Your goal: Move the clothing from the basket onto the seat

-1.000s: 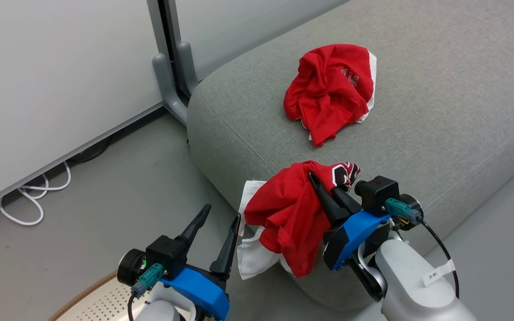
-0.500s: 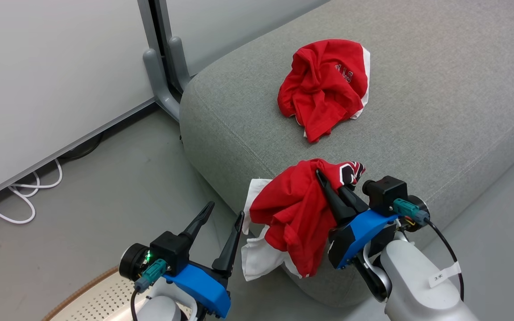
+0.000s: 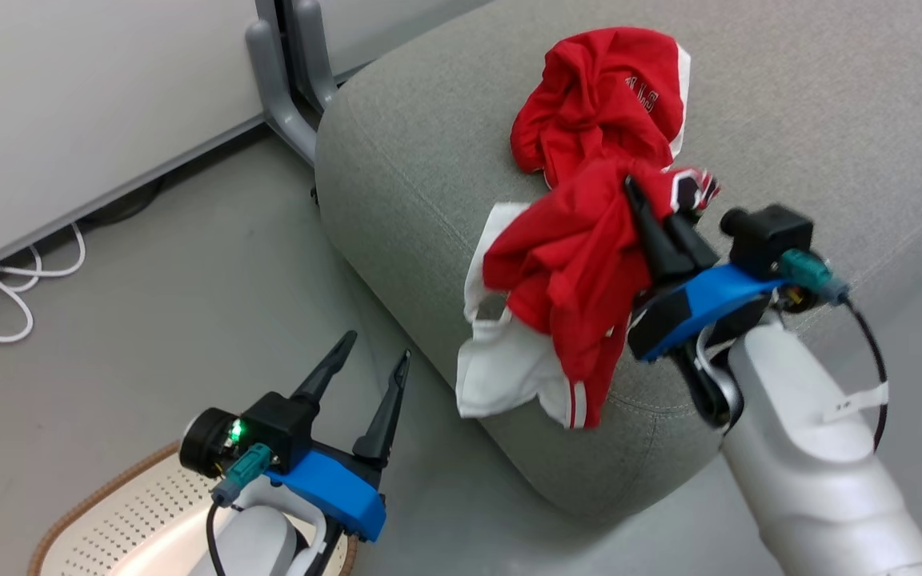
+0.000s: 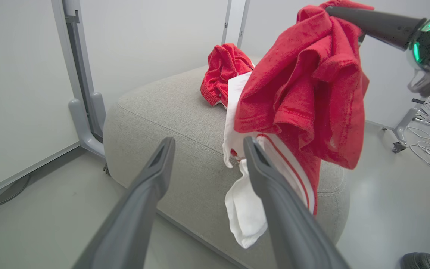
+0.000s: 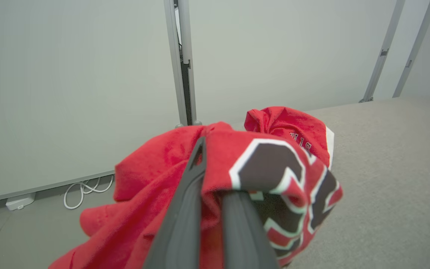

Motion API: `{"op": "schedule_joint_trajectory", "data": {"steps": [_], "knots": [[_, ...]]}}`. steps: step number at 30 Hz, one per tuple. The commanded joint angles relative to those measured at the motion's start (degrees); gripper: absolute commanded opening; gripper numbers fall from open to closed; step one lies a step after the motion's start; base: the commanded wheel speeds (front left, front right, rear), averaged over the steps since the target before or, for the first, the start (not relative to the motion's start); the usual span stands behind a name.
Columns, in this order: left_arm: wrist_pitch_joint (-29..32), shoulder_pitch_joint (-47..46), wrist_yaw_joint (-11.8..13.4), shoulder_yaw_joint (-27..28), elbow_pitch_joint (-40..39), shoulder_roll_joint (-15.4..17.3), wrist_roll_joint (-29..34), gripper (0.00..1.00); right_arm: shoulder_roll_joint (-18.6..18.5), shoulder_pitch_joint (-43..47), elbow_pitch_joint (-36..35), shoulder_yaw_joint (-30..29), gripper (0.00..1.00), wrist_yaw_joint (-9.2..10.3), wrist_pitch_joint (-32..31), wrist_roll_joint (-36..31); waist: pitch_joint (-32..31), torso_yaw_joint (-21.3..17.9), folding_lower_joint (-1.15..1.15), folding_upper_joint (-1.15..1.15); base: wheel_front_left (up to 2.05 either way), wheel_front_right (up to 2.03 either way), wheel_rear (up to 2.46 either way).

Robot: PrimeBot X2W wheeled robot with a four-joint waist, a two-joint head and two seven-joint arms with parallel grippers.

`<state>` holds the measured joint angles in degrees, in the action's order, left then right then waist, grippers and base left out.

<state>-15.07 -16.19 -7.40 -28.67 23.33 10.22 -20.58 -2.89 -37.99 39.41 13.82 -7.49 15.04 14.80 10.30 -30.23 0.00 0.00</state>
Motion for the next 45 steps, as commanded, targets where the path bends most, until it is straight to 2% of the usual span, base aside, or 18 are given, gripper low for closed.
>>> {"op": "schedule_joint_trajectory", "data": {"steps": [1, 5, 7, 11, 16, 21, 23, 28, 31, 40, 41, 42, 43, 44, 45], "knots": [[-0.14, -1.6, -0.11, 0.4, -0.39, 0.84, 0.43, 1.0, 0.01, -2.75, -0.42, -1.91, 0.0, -0.01, 0.2, -1.01, 3.3, 0.86, 0.0, 0.0, 0.0, 0.0, 0.0], [-0.14, -3.84, -0.12, 0.79, -1.16, 2.5, 1.28, 1.0, -0.38, -8.8, -0.61, -7.99, 0.0, -0.01, 0.13, -2.6, 8.32, 2.12, 0.0, 0.0, 0.0, 0.0, 0.0], [-0.14, -5.56, -0.11, 0.77, -1.61, 3.38, 1.92, 1.0, -1.34, -11.99, -1.49, -10.6, 0.0, -0.01, 0.13, -0.86, 11.29, 3.34, 0.0, 0.0, 0.0, 0.0, 0.0], [-0.14, -9.48, -0.11, 0.89, -2.76, 4.55, 3.11, 1.0, -5.98, -17.26, -3.37, -15.78, 0.0, -0.01, 0.0, 1.22, 17.52, 6.14, 0.0, 0.0, 0.0, 0.0, 0.0], [-0.02, -14.25, 0.43, 1.7, -4.97, 5.56, 4.06, 1.0, -13.61, -21.72, -7.67, -18.88, 0.0, -0.01, 0.07, -1.07, 25.23, 9.76, 0.0, 0.0, 0.0, 0.0, 0.0], [-0.08, -17.62, 1.26, 2.44, -8.52, 6.27, 5.13, 1.0, -21.18, -25.0, -11.34, -25.69, 0.0, -0.01, 0.13, -3.91, 32.31, 13.1, 0.0, 0.0, 0.0, 0.0, 0.0], [-0.08, -18.39, 1.36, 2.56, -9.71, 6.59, 5.59, 1.0, -22.72, -25.43, -12.6, -28.3, 0.0, -0.01, 0.16, -5.94, 34.61, 14.2, 0.0, 0.0, 0.0, 0.0, 0.0], [-0.12, -19.08, 1.68, 2.38, -11.78, 6.88, 6.25, 1.0, -22.15, -25.11, -12.83, -33.91, 0.0, -0.01, 0.17, -6.42, 37.96, 15.79, 0.0, 0.0, 0.0, 0.0, 0.0], [-0.14, -19.49, 1.74, 2.15, -12.87, 7.2, 6.74, 1.0, -20.68, -24.54, -9.64, -36.8, 0.0, -0.01, 0.16, -4.2, 39.68, 16.65, 0.0, 0.0, 0.0, 0.0, 0.0], [-0.16, -20.56, 2.09, 1.91, -14.87, 8.13, 7.46, 1.0, -20.09, -25.65, -1.35, -37.82, 0.02, 0.0, 0.13, -1.71, 41.11, 17.29, 0.0, 0.0, 0.0, 0.0, 0.0], [-0.16, -20.62, 2.16, 1.84, -14.9, 8.06, 7.45, 1.0, -20.1, -25.82, -0.7, -37.97, 0.27, 0.0, 0.14, -1.71, 40.97, 17.26, 0.0, 0.0, 0.0, 0.0, 0.0], [-0.16, -20.6, 2.18, 1.81, -14.86, 8.01, 7.41, 1.0, -20.08, -25.97, -0.17, -38.08, 0.68, 0.0, 0.15, -1.64, 40.81, 17.22, 0.0, 0.0, 0.0, 0.0, 0.0], [-0.15, -20.57, 2.21, 1.73, -14.77, 7.94, 7.35, 1.0, -20.04, -26.09, 0.09, -38.1, 0.92, 0.0, 0.16, -1.53, 40.64, 17.19, 0.0, 0.0, 0.0, 0.0, 0.0], [-0.16, -20.53, 2.23, 1.66, -14.64, 7.9, 7.29, 1.0, -19.79, -26.06, 0.31, -38.21, 1.0, 0.0, 0.16, -1.36, 40.46, 17.14, 0.0, 0.0, 0.0, 0.0, 0.0], [-0.17, -20.49, 2.23, 1.61, -14.47, 7.86, 7.21, 1.0, -19.56, -25.87, 0.27, -38.34, 1.0, 0.0, 0.17, -1.37, 40.26, 17.1, 0.0, 0.0, 0.0, 0.0, 0.0]]}}
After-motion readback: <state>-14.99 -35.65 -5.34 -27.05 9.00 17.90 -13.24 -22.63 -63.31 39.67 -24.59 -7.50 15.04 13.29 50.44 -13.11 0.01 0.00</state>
